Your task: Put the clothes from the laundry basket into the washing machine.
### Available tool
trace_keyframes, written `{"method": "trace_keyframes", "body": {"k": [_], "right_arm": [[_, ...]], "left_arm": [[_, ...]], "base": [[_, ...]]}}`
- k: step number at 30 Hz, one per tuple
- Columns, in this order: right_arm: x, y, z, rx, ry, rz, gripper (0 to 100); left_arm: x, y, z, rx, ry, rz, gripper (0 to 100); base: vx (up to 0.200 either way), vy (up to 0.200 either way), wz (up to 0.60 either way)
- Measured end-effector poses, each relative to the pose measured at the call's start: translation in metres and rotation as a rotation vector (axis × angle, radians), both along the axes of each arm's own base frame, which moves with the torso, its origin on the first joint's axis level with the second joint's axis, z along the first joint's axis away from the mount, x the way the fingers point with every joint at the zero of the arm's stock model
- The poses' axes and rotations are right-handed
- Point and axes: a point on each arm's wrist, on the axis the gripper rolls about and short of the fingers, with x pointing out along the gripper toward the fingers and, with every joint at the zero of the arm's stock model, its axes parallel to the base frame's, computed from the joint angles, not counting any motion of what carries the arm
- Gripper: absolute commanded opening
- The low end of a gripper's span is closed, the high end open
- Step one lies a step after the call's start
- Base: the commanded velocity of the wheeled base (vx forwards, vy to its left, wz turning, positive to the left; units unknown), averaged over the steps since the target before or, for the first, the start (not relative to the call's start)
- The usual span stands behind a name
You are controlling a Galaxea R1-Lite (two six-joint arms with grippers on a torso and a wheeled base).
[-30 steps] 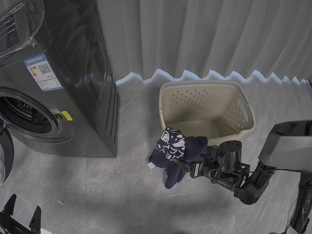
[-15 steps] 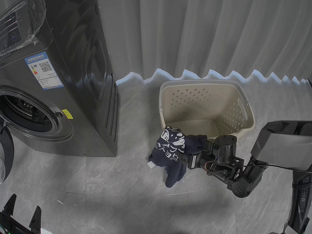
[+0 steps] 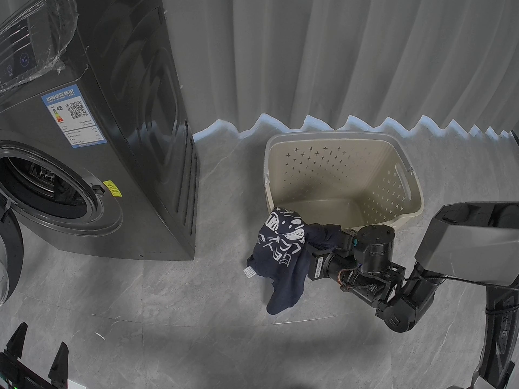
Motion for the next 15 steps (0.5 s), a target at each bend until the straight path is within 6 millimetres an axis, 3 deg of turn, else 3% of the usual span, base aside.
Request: {"method": "trace_keyframes", "body": {"k": [10,15], "right_arm": [[-0.033,-0.001,0.043,0.077,-0.047,0.048,0],[-0.050,-0.006,0.054,0.089,-0.042,0.057,0]], "left_arm": [[0.000,0.000,0.000,-0.004,0.000,0.002,100],[0.000,0.000,0.000,-0.005,0.000,0.003,100]], "base": [[0.000,0.000,0.00],[0.000,0.000,0.00]]}}
